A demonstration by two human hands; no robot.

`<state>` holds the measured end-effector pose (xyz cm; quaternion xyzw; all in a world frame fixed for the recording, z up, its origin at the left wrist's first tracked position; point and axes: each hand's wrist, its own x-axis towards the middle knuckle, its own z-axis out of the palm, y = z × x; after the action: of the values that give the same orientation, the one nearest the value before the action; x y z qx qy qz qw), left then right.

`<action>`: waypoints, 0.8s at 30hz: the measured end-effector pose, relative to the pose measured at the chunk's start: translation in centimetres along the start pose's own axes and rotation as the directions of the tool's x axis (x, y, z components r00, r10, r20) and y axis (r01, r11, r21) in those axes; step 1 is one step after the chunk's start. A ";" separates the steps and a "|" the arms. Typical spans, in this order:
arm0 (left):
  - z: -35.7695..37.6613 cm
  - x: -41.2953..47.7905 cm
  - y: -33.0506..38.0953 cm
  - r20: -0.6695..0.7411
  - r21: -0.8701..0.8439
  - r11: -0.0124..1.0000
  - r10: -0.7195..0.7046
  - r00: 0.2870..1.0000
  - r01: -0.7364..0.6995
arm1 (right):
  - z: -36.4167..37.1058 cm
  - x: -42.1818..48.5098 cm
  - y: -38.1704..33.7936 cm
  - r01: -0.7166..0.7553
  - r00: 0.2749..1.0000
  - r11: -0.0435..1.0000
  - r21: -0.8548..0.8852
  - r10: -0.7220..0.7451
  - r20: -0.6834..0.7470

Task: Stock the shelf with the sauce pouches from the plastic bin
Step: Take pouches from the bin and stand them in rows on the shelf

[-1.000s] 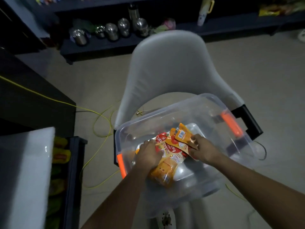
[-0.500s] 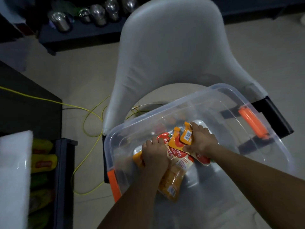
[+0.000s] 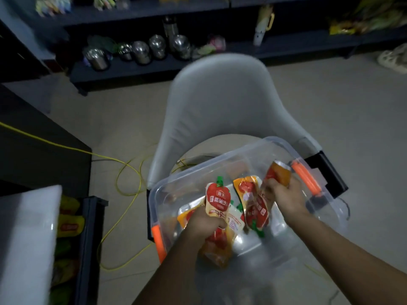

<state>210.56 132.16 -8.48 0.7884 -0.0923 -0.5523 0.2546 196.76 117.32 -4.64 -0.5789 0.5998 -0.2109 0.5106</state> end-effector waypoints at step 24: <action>1.0 -37.2 -4.0 -0.390 -0.880 0.211 0.187 0.901 -0.425 | -14.4 -29.4 -11.3 -0.598 0.577 0.608 0.523 -0.126 0.807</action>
<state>195.28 151.16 19.85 0.4934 0.1270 -0.3521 0.7851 184.23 136.51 21.38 -0.2429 0.2476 -0.0871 0.9339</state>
